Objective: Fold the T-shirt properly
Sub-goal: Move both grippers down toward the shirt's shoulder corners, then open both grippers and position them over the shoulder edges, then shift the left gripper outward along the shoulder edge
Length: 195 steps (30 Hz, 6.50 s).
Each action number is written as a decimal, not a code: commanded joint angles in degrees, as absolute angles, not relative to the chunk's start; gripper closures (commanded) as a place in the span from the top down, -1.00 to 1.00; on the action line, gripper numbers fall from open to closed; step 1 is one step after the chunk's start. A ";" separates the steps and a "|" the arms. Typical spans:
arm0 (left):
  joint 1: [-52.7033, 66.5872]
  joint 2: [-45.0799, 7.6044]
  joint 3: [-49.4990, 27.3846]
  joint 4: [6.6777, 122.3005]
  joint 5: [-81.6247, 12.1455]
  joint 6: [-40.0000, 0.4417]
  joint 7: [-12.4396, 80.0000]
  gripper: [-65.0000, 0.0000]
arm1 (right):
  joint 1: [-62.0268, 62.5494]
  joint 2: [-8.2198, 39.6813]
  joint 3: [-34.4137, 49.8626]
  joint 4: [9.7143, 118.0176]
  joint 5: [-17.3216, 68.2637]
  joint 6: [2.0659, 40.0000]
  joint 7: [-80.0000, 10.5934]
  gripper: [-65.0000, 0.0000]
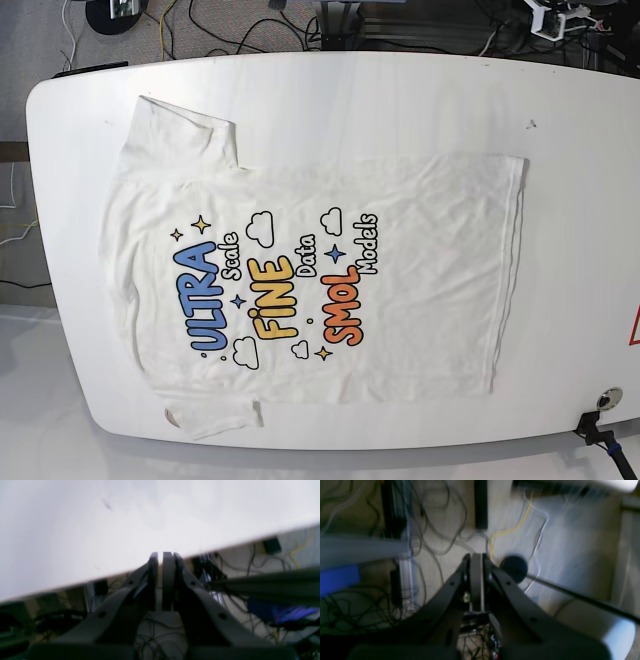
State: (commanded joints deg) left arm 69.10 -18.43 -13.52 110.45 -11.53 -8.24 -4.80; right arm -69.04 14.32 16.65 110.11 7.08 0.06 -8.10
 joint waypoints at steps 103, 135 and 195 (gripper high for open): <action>38.68 -16.13 -13.31 115.56 -7.29 -12.27 16.53 -0.15 | -19.91 17.48 37.52 85.33 21.49 33.81 -32.88 -0.08; 38.59 -16.38 -13.53 115.34 -7.60 -12.74 17.22 -0.15 | -29.90 17.59 34.46 80.54 29.86 40.00 -40.51 -0.05; 30.44 -14.59 -23.86 108.68 -23.46 -12.18 25.00 -0.12 | -27.53 18.80 35.48 91.38 31.91 40.00 -42.85 -0.71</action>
State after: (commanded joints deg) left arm 30.44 -14.59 -23.86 108.68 -23.46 -12.18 25.00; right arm -27.53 18.80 35.48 91.38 31.91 40.00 -42.85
